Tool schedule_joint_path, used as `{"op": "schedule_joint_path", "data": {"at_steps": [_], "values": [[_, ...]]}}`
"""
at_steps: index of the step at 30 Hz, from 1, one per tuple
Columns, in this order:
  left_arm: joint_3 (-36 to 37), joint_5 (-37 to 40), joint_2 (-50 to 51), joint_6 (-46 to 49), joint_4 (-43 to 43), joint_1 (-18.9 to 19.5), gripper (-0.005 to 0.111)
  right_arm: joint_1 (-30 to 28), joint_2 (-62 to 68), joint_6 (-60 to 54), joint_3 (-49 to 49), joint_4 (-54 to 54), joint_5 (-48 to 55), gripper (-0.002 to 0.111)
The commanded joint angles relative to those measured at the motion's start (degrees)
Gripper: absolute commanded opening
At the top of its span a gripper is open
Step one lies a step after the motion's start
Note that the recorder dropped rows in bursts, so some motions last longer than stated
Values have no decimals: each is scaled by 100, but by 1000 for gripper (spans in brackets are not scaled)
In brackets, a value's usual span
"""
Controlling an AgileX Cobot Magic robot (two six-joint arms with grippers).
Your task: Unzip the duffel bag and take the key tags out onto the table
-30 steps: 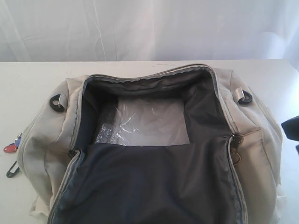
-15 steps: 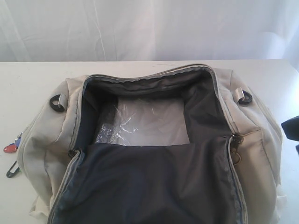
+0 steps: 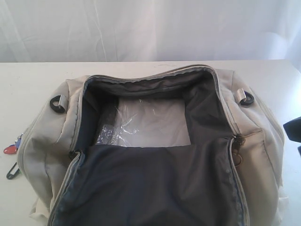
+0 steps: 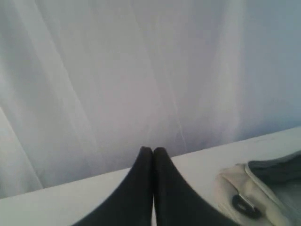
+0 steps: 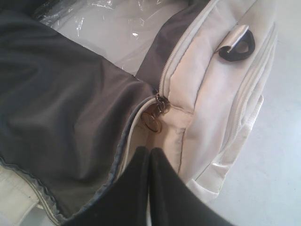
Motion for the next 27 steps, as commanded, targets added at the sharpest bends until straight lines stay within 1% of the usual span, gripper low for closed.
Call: {"op": "schedule_joint_path", "data": {"at_steps": [1, 5, 7, 12, 14, 15, 20, 22, 23, 24, 27], "values": [[1476, -837, -560, -5, -152, -277, 0, 4, -22, 5, 15, -5, 14, 0], [2562, -1309, -992, -288, -152, -384, 0, 4, -22, 5, 15, -5, 14, 0], [2977, -1486, -992, -511, -152, -419, 0, 4, -22, 5, 15, -5, 14, 0], [3748, -1616, -992, -947, -152, -440, 0, 4, -22, 5, 15, -5, 14, 0], [3748, -1622, -992, -994, -152, -453, 0, 4, -22, 5, 15, -5, 14, 0], [3748, -1354, -992, -933, -119, -493, 0, 4, -22, 5, 15, -5, 14, 0], [3748, -919, -992, -488, 263, -920, 0, 4, -22, 5, 15, -5, 14, 0], [3748, -604, -992, -386, 320, -941, 0, 4, -22, 5, 15, -5, 14, 0], [3748, -278, -992, -371, 396, -941, 0, 4, -22, 5, 15, -5, 14, 0], [3748, -113, -992, -371, 428, -941, 0, 4, -22, 5, 15, -5, 14, 0], [3748, -99, -992, -395, 451, -889, 0, 4, -22, 5, 15, -5, 14, 0]]}}
